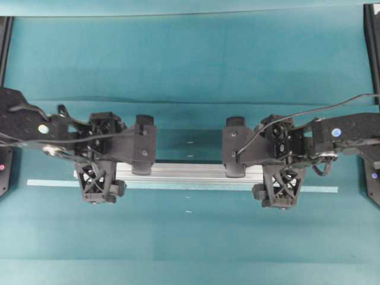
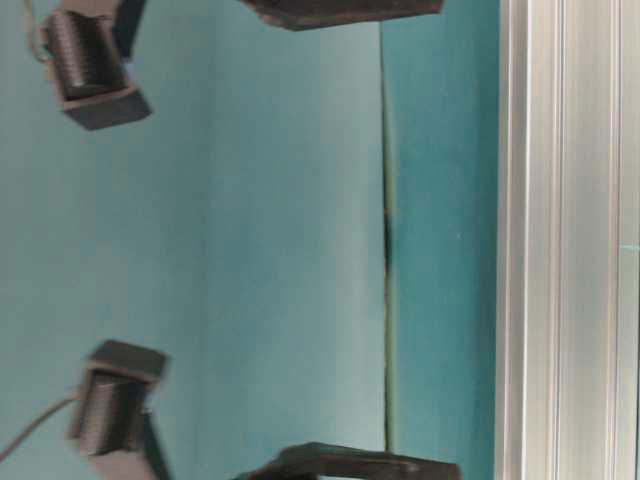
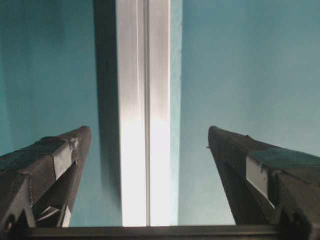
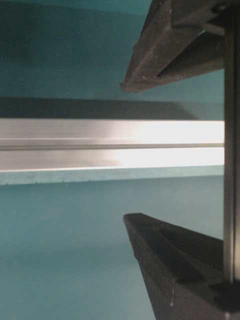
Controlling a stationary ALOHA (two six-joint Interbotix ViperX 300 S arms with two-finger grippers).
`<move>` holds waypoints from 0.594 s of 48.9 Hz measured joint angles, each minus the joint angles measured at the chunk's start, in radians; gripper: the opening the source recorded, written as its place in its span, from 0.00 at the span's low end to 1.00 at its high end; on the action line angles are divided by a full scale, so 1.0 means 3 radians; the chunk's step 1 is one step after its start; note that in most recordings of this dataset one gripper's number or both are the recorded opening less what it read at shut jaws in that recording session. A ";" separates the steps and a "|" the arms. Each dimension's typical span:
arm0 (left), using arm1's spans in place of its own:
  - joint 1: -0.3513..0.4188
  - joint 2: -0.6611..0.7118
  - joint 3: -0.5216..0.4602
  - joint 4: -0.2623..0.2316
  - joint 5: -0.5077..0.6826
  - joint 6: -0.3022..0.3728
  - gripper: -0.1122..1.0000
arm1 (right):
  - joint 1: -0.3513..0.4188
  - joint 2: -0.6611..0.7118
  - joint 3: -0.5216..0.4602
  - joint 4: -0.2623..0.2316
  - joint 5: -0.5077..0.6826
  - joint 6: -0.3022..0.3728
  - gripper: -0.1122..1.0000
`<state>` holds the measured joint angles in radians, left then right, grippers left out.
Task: Lift the metal rail with both hands and move it towards you.
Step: 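Lower both open grippers around the rail ends, then close both grippers on the rail ends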
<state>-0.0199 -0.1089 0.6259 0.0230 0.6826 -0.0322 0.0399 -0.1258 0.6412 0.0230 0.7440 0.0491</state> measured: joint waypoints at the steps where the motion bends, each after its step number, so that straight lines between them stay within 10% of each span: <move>1: 0.0005 0.0020 0.0000 0.0000 -0.0010 0.0000 0.99 | -0.0005 0.0005 0.0010 0.0000 -0.0031 0.0000 1.00; 29: 0.0041 0.0506 0.0189 0.0000 -0.0614 -0.0005 0.99 | -0.0005 0.0389 0.0317 0.0000 -0.0767 0.0010 1.00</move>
<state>-0.0077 0.0430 0.6826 0.0230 0.4985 -0.0337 0.0383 -0.0092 0.7363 0.0230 0.5139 0.0522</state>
